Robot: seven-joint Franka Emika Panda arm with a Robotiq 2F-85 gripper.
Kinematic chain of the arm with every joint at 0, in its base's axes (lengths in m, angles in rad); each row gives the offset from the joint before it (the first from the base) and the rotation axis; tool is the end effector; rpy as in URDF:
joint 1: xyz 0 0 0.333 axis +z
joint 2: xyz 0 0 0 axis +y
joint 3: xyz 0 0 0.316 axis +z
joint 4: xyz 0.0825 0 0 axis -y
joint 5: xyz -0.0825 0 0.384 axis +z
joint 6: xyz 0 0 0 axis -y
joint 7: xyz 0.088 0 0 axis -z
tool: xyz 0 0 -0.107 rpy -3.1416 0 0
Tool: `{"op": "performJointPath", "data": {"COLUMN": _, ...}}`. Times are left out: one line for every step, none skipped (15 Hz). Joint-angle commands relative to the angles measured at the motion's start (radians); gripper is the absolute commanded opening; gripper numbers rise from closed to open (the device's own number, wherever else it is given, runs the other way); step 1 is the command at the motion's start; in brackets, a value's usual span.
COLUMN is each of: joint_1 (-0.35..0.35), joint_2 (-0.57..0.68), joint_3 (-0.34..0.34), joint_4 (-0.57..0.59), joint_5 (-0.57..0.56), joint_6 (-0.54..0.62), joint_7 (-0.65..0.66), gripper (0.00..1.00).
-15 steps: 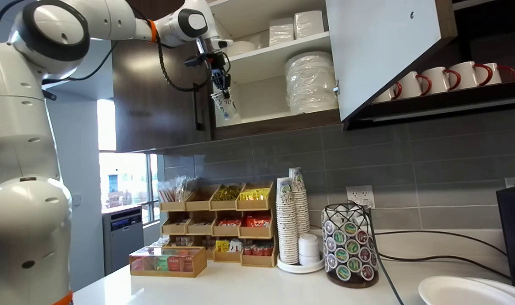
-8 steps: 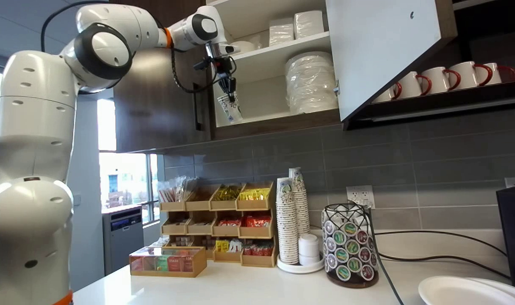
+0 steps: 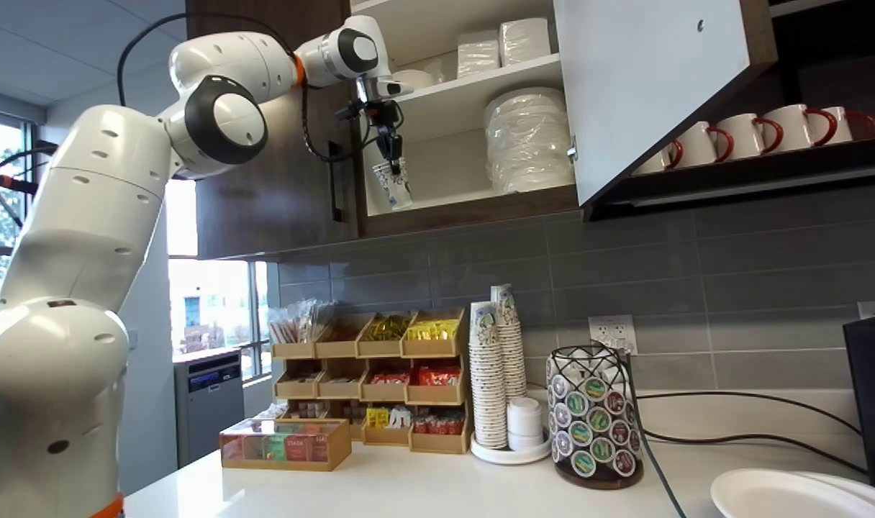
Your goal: Pick up the paper cup on the right and put it on the paper cup on the left, pick up the two stacked paper cups from the kitchen counter and put them in the open cabinet
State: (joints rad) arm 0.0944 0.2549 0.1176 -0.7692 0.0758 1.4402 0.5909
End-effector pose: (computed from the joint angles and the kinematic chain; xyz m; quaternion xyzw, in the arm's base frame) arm 0.5563 0.1117 0.8271 -0.9609 0.1764 -0.1715 0.1269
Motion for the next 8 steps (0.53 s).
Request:
{"op": "performJointPath", "data": {"joint_1": 0.027, "joint_2": 0.106, "joint_3": -0.026, "joint_4": 0.165, "joint_5": 0.018, "joint_6": -0.081, "joint_7": 0.063, "gripper": 0.01}}
{"op": "performJointPath", "data": {"joint_1": 0.028, "joint_2": 0.122, "joint_3": -0.028, "joint_4": 0.188, "joint_5": 0.021, "joint_6": -0.092, "joint_7": 0.073, "gripper": 0.01}}
{"op": "performJointPath", "data": {"joint_1": 0.013, "joint_2": 0.119, "joint_3": -0.006, "joint_4": 0.177, "joint_5": 0.012, "joint_6": -0.086, "joint_7": 0.083, "gripper": 0.01}}
{"op": "performJointPath", "data": {"joint_1": 0.014, "joint_2": 0.129, "joint_3": -0.006, "joint_4": 0.191, "joint_5": 0.011, "joint_6": -0.087, "joint_7": 0.092, "gripper": 0.02}}
{"op": "performJointPath", "data": {"joint_1": 0.012, "joint_2": 0.135, "joint_3": -0.002, "joint_4": 0.200, "joint_5": 0.019, "joint_6": -0.094, "joint_7": 0.097, "gripper": 0.30}}
{"op": "performJointPath", "data": {"joint_1": 0.009, "joint_2": 0.141, "joint_3": 0.001, "joint_4": 0.208, "joint_5": 0.026, "joint_6": -0.088, "joint_7": 0.094, "gripper": 0.30}}
{"op": "performJointPath", "data": {"joint_1": 0.015, "joint_2": 0.145, "joint_3": -0.002, "joint_4": 0.214, "joint_5": 0.015, "joint_6": -0.084, "joint_7": 0.103, "gripper": 0.37}}
{"op": "performJointPath", "data": {"joint_1": 0.013, "joint_2": 0.149, "joint_3": -0.002, "joint_4": 0.219, "joint_5": 0.017, "joint_6": -0.084, "joint_7": 0.104, "gripper": 0.44}}
